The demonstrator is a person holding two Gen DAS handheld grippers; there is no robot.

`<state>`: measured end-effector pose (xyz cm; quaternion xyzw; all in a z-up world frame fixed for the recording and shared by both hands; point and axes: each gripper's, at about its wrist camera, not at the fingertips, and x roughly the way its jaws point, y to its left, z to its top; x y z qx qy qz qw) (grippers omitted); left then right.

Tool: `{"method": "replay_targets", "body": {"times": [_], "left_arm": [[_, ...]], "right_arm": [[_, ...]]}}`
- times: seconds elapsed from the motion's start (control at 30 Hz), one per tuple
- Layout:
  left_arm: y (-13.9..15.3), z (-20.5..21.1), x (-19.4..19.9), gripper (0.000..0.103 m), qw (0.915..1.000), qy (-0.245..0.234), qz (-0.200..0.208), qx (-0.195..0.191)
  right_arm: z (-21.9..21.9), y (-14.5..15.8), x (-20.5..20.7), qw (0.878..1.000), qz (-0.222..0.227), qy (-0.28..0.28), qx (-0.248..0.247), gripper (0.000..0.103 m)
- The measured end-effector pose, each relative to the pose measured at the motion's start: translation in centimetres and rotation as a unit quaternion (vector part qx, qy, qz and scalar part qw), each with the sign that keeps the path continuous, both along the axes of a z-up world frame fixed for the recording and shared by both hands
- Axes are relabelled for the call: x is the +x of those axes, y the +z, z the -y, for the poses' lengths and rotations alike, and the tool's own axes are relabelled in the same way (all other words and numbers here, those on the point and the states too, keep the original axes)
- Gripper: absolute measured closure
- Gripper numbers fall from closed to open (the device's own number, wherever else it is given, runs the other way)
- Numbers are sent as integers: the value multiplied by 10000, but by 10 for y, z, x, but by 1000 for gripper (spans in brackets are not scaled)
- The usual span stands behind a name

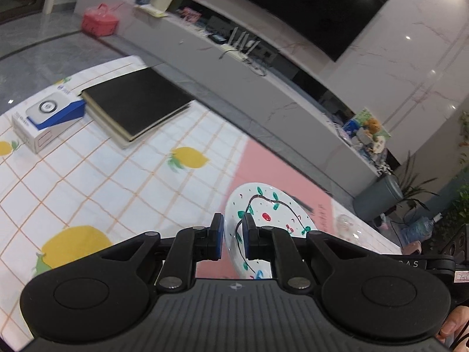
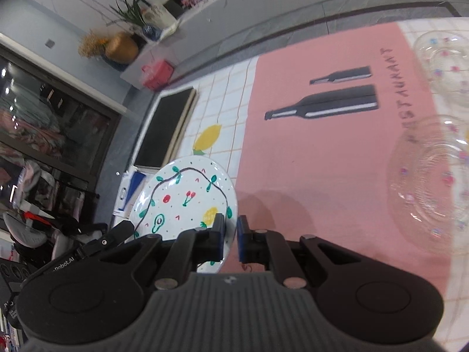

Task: Organize plates and bowls
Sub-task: 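Lift the white floral plate and carry it beside the stacked bowls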

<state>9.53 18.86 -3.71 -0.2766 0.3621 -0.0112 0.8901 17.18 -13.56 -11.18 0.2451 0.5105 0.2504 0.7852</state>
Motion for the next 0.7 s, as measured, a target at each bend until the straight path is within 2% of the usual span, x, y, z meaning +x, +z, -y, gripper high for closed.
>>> {"method": "replay_targets", "body": {"times": [0.2, 0.37, 0.57, 0.7], "left_arm": [[22, 51, -17, 89, 9994, -338, 105, -6], [25, 96, -32, 89, 9977, -664, 97, -100], [16, 147, -49, 89, 9944, -1052, -38, 9], [-1, 175, -59, 89, 9905, -1344, -284, 24]], "right_arm": [[63, 22, -35, 9993, 214, -282, 153, 97], [117, 29, -63, 9982, 277, -526, 118, 97], [174, 19, -102, 9965, 186, -814, 65, 97], [205, 0, -123, 9943, 8, -1067, 37, 97]]}}
